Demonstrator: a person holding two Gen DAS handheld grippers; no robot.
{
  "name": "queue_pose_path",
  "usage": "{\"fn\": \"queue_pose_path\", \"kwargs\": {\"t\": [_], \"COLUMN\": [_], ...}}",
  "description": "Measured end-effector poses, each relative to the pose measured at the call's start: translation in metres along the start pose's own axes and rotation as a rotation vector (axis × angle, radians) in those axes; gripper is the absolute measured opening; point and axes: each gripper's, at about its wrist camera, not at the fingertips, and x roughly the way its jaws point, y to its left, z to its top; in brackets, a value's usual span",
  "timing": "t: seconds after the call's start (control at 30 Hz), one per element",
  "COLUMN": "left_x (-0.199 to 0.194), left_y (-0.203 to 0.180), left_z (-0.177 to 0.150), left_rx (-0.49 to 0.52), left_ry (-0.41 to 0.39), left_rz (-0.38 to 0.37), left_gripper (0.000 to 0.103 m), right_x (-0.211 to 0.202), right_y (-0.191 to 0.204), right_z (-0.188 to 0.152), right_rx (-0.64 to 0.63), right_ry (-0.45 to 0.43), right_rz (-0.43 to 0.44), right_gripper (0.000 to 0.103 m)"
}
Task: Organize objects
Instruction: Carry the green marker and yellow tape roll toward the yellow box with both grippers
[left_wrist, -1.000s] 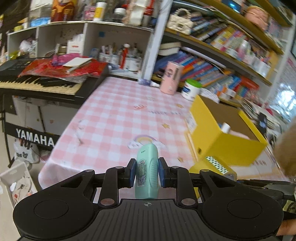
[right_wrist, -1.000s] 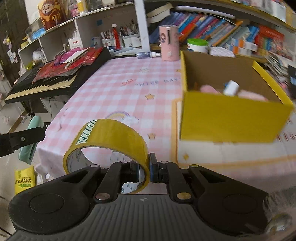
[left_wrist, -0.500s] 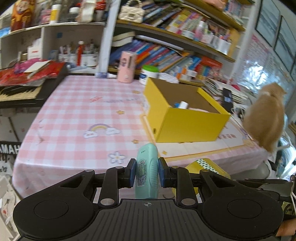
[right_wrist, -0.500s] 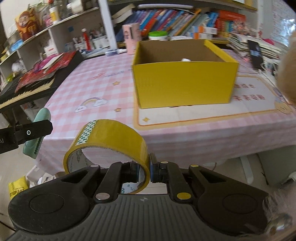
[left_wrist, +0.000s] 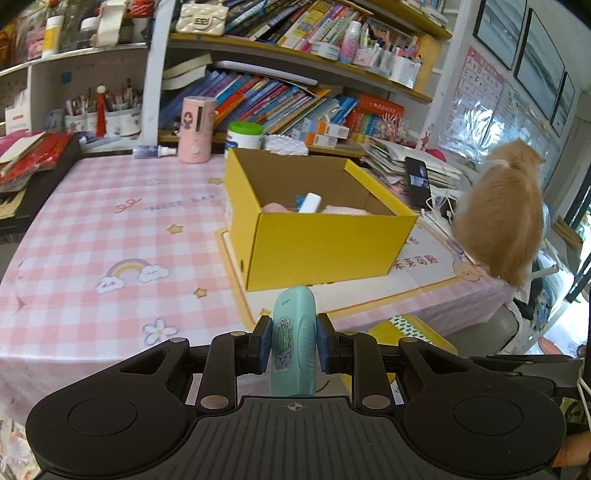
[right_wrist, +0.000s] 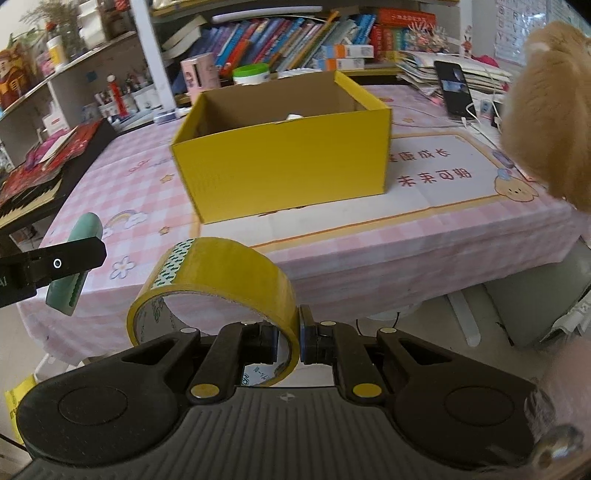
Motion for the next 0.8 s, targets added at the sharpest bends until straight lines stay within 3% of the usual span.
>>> {"fn": "queue_pose_path", "kwargs": {"t": [0.47,0.8], "left_x": [0.045,0.083], "left_y": [-0.034,-0.051], "left_z": [0.039,0.097], "left_rx": [0.009,0.027], "left_ry": [-0.035,-0.123], "left_rz": [0.045,0.113], "left_gripper": [0.023,0.023], "right_x": [0.029,0.043], "right_y": [-0.047,-0.082], "right_z": [0.055,0.123], "right_rx": [-0.007,-0.01], "right_ry": [-0.03,-0.15], "right_rz": [0.016,0.067], "right_gripper": [0.01,0.01]}}
